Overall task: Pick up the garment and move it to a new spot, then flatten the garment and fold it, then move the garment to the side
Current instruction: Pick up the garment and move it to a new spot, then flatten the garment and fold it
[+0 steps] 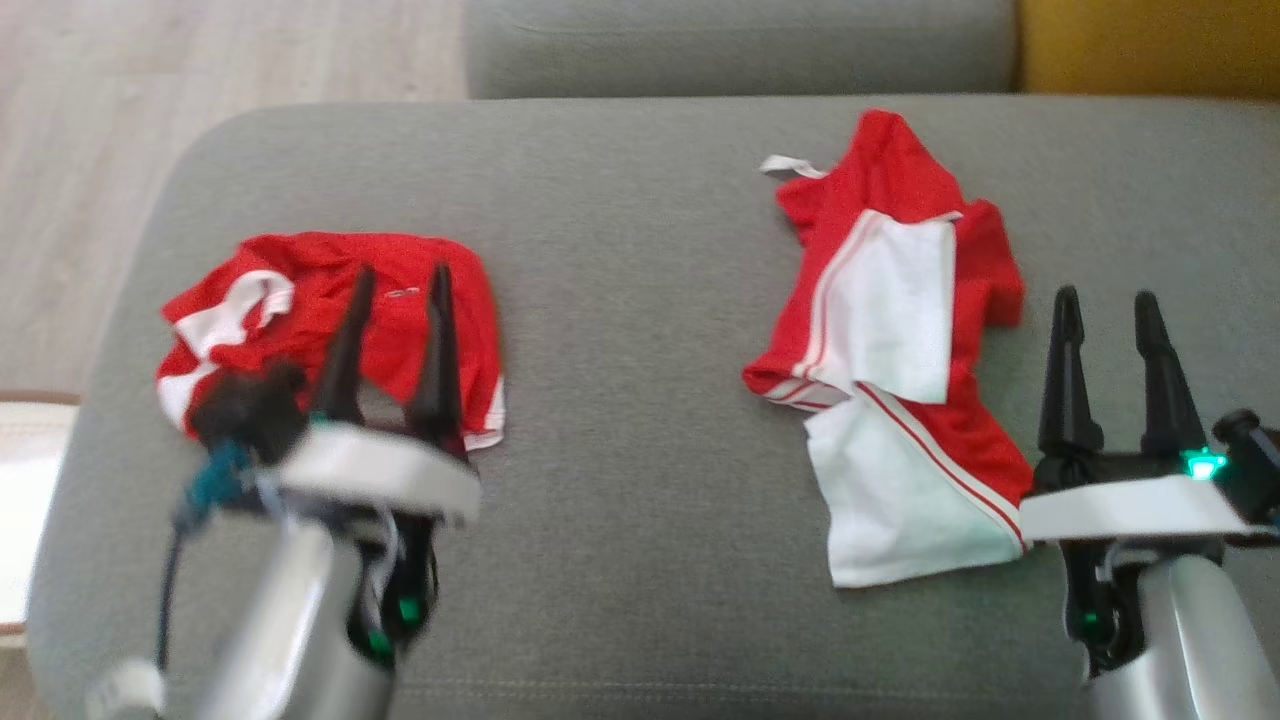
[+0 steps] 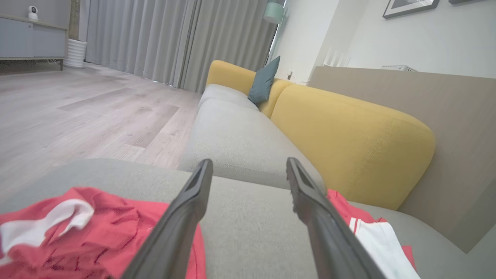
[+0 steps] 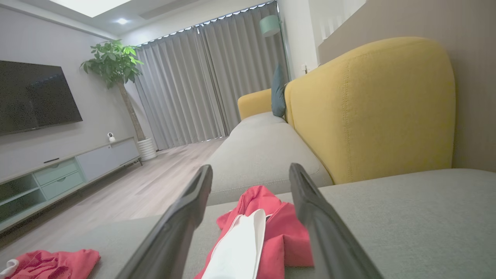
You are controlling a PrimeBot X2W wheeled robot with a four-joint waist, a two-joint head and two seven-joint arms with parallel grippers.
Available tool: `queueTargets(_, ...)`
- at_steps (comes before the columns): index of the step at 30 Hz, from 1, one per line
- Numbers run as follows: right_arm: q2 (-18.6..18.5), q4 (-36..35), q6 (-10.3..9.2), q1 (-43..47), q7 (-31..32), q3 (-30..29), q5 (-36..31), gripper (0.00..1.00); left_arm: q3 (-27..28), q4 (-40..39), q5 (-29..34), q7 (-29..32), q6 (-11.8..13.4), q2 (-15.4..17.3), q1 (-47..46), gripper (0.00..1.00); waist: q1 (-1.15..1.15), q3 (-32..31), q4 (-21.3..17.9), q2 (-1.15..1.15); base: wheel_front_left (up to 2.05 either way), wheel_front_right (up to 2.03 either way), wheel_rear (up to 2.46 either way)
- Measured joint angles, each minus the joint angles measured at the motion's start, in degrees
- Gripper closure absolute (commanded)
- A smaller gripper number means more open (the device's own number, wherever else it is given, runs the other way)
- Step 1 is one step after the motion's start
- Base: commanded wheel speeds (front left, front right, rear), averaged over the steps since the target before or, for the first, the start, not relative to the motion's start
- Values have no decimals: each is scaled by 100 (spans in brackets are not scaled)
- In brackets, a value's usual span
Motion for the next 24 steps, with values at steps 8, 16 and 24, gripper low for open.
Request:
queueTargets(8,1,214,0,49,261,-210,-148,0,64,-487,267,0,-68,-220,626,0,0,-73,391,0,0,0,0)
queueTargets(16,0,715,0,-654,820,-403,-338,0,-31,-477,389,0,-167,-333,615,0,0,258,589,0,0,0,0)
queueTargets(24,-3,1853,0,-1681,1543,-921,-527,0,-138,-369,353,0,-219,-394,379,0,0,788,907,0,0,0,0)
